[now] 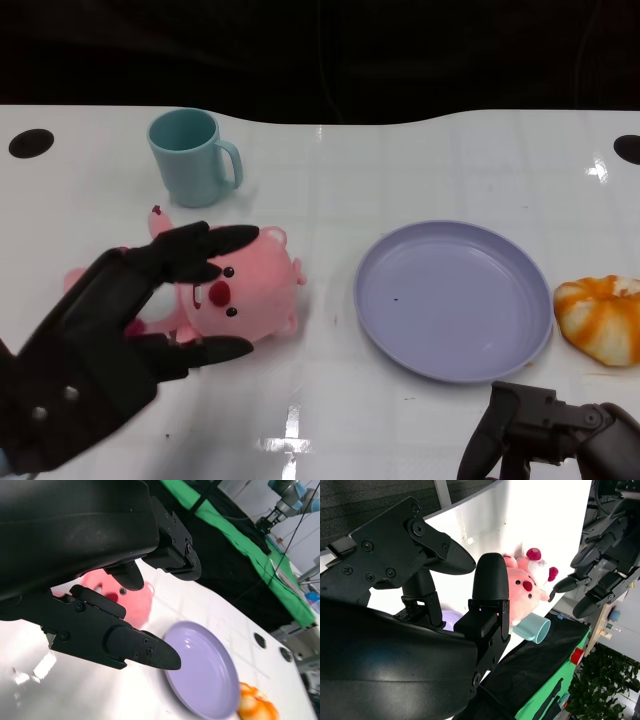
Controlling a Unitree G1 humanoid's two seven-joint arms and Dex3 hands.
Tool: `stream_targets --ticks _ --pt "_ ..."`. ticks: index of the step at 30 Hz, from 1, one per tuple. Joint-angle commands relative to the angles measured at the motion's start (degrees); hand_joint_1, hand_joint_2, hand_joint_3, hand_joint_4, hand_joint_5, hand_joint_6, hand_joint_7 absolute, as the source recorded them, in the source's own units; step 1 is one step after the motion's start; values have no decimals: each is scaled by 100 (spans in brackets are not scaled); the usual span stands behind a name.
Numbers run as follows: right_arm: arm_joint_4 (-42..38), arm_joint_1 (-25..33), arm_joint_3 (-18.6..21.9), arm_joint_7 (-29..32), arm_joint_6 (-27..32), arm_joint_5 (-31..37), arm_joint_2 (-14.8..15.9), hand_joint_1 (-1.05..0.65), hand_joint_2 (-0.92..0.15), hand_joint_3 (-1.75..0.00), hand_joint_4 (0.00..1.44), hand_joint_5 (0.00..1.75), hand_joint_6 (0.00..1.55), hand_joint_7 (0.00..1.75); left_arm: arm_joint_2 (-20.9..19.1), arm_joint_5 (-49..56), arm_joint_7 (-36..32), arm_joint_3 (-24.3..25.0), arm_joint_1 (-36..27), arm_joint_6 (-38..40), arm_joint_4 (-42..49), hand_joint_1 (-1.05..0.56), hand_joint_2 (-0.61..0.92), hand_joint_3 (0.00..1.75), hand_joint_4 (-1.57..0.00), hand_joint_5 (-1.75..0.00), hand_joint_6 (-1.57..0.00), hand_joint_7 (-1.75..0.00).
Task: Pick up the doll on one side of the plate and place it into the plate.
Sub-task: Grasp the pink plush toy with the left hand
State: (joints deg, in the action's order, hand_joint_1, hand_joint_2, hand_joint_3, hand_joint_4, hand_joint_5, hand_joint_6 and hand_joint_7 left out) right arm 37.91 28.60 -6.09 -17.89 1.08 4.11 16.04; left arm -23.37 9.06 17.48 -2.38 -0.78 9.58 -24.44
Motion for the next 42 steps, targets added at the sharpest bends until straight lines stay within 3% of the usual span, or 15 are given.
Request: stream_targets --ticks 1,14,19,32,42 --pt "-4 -8 41 40 15 -14 19 -6 -52 -112 67 166 61 134 -293 600 -129 -80 231 -336 164 -60 92 6 -4 -76 -33 -7" --pt "20 22 47 44 31 -15 19 -4 -51 -115 67 166 61 133 -1008 2768 110 -669 1022 -326 723 -67 92 4 0 -39 -23 0" --pt "30 31 56 38 36 -7 32 -6 -51 -115 66 166 60 133 -1100 3461 231 -966 1342 -268 1100 -68 91 2 0 -36 -23 0" --pt "37 44 47 42 50 -21 12 -7 -51 -113 66 166 60 134 -946 4013 197 -1606 2224 -398 2675 -72 89 0 -2 -40 -26 -1" --pt "31 52 37 63 -25 10 16 -7 -51 -114 67 166 61 134 -577 4265 -58 -2164 3022 -443 4316 -73 91 0 -4 -33 -24 0"
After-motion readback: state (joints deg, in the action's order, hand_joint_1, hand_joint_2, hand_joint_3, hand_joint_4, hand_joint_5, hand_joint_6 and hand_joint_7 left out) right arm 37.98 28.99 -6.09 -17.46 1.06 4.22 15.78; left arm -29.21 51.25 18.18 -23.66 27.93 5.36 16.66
